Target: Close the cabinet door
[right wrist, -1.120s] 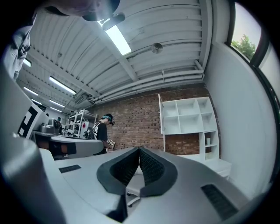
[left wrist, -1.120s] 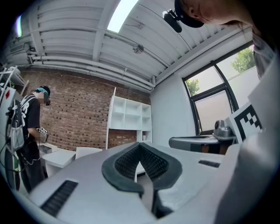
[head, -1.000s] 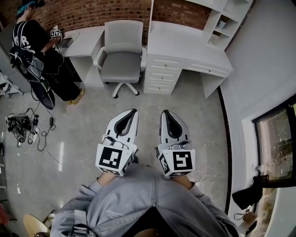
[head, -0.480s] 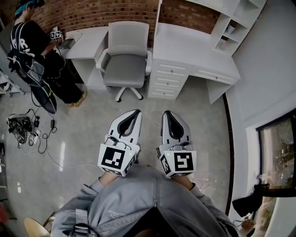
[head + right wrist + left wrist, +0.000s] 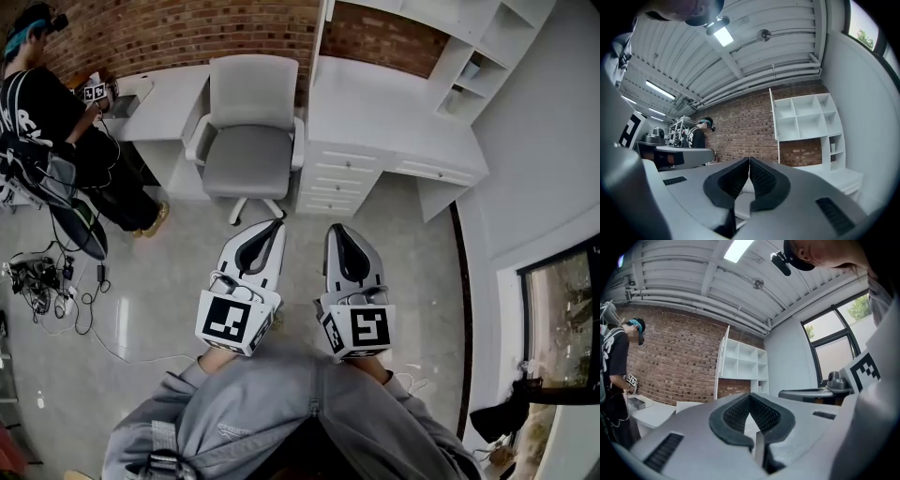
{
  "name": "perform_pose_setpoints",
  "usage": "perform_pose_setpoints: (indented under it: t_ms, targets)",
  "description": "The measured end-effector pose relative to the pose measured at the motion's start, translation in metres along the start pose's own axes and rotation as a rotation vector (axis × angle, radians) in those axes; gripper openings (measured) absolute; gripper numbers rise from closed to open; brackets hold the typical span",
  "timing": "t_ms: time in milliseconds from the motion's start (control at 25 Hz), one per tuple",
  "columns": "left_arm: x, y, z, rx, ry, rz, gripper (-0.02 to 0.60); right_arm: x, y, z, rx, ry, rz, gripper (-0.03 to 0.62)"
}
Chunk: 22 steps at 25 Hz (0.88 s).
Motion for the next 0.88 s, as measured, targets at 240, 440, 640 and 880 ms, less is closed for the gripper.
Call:
perform_pose_setpoints:
  t_ms: [240, 440, 640, 880]
  targets:
    - [-0.02, 0.044, -0.01, -0.002, -0.018, -0.069, 0.006, 0.023, 0.034, -0.012, -0.019, -0.002, -0.07, 0.026]
    - [-0.034, 0.076, -0.014, -0.007, -0.023, -0.116, 0.006, 0.035, 0.061, -0.015, -0.014, -0.005, -0.096, 0.026]
    - [-0.049, 0.092, -0.02, -0.026, -0.038, -0.147, 0.006, 0.039, 0.077, -0.02, -0.026, 0.002, -0.13, 0.026]
    - [-0.051, 0.11, -0.042, -0.07, -0.072, -0.18, 0.006, 0.049, 0.089, -0.039, -0.064, 0.027, -0.149, 0.026]
Point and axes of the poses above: the fingertips, and each gripper's own axes: y forward along the fingers, x to its right, z out of its top, the point moved 1 cm from there along -y, backward along the fingers, and after that the axes turned 2 degrees about -y, right-handed, at the moved point
